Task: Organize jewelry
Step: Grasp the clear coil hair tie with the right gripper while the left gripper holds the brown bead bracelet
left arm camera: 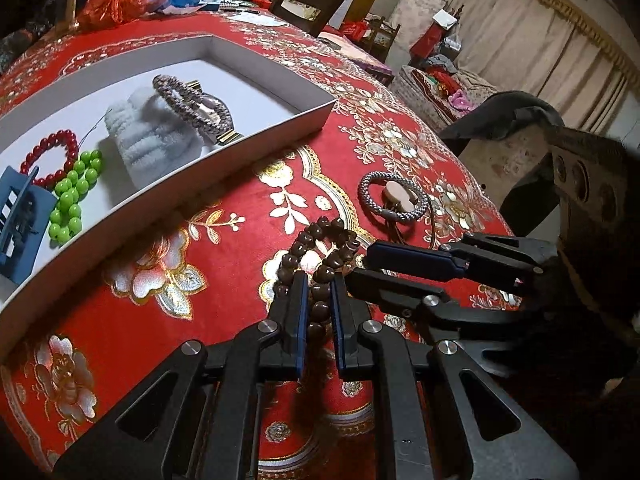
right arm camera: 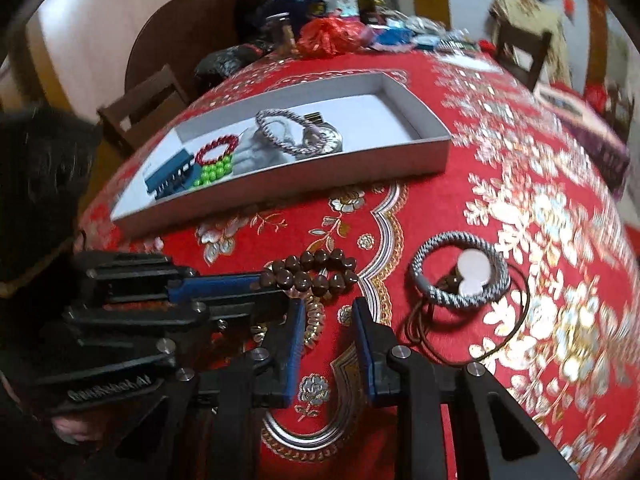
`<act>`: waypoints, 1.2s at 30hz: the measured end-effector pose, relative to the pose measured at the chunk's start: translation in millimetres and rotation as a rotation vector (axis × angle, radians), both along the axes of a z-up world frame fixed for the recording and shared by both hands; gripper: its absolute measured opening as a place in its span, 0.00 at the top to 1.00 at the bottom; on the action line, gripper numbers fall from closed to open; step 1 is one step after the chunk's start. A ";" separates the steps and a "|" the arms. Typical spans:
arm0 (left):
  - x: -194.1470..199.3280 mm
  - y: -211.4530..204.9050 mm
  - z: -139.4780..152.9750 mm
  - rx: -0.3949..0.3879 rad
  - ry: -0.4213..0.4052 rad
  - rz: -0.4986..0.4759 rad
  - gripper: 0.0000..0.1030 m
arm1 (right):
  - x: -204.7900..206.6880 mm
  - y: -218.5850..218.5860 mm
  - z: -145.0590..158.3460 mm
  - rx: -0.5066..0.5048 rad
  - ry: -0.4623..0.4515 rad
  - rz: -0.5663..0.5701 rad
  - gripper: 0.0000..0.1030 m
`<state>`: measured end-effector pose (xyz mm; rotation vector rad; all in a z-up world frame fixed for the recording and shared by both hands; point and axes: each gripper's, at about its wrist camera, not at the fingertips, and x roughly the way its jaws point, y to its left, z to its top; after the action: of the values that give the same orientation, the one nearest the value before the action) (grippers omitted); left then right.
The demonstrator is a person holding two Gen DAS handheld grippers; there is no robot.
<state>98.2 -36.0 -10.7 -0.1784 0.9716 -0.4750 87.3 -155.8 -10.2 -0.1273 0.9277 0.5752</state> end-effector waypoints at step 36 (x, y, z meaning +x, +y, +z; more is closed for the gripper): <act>-26.8 -11.1 1.7 0.276 -0.103 -0.123 0.91 | -9.2 -15.3 42.6 -0.013 -0.091 -0.096 0.92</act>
<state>71.4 -47.2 -9.0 0.1538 0.9395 -0.4533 78.1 -171.0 32.4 -0.1186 0.8443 0.4708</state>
